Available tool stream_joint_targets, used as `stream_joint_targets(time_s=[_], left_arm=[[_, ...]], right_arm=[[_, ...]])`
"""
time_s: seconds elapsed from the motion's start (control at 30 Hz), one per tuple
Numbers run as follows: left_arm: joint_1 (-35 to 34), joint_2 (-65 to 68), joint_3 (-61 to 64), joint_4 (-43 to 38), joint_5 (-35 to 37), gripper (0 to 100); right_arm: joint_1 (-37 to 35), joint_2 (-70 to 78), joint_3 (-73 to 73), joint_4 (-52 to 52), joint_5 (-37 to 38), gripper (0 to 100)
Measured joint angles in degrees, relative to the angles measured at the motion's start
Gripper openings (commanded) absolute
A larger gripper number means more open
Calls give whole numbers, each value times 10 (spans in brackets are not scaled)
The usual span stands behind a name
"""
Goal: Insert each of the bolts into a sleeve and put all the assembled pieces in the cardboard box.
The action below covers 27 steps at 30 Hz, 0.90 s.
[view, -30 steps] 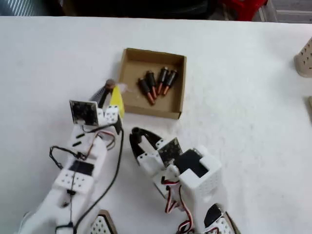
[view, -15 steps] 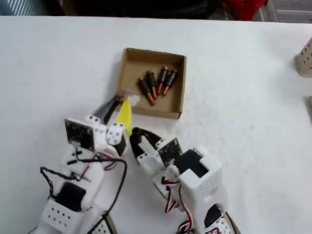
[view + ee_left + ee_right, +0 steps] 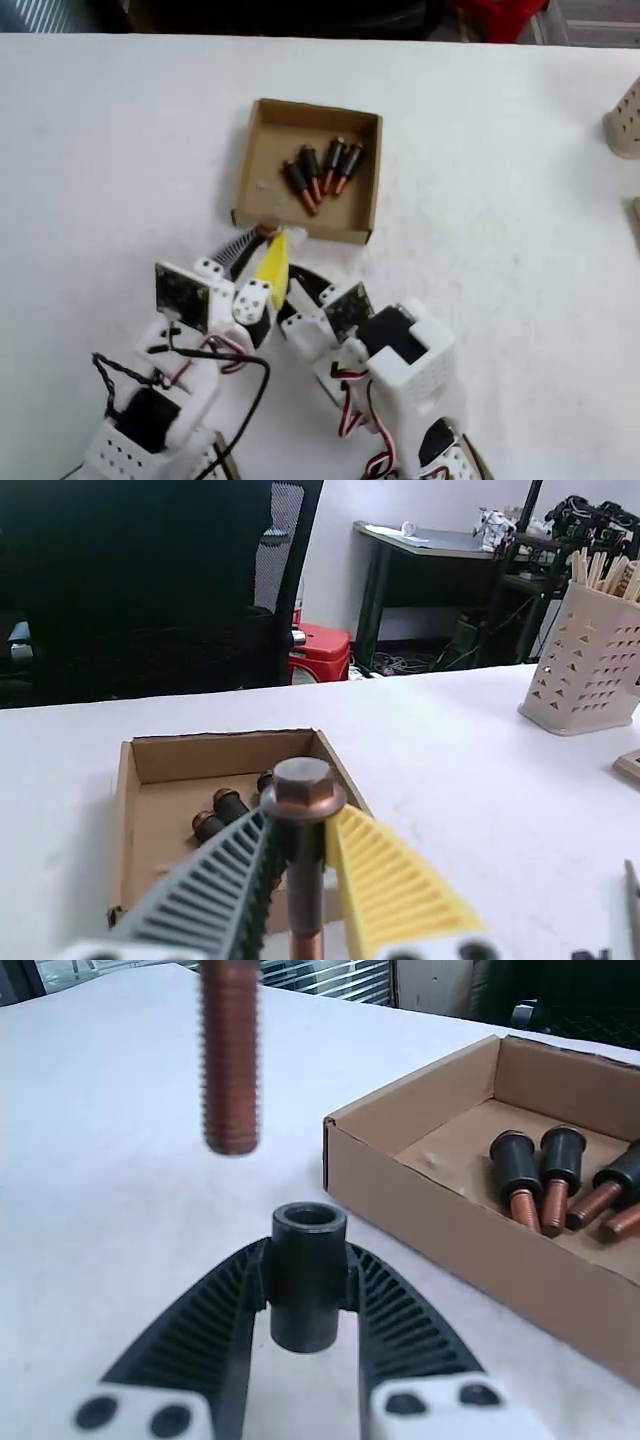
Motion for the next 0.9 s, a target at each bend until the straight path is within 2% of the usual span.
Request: stream_joint_targets(time_s=[0.13, 0.4, 0.6, 0.9], left_arm=[[25, 0, 0, 0, 1, 20], [27, 0, -1, 0, 20, 20], [7, -2, 59, -22, 1, 20], [-3, -2, 61, -53, 0, 20]], right_arm=[[0, 0, 0, 0, 0, 16], [0, 0, 0, 0, 0, 16], [0, 0, 9, -5, 0, 16], [0, 0, 9, -6, 0, 16]])
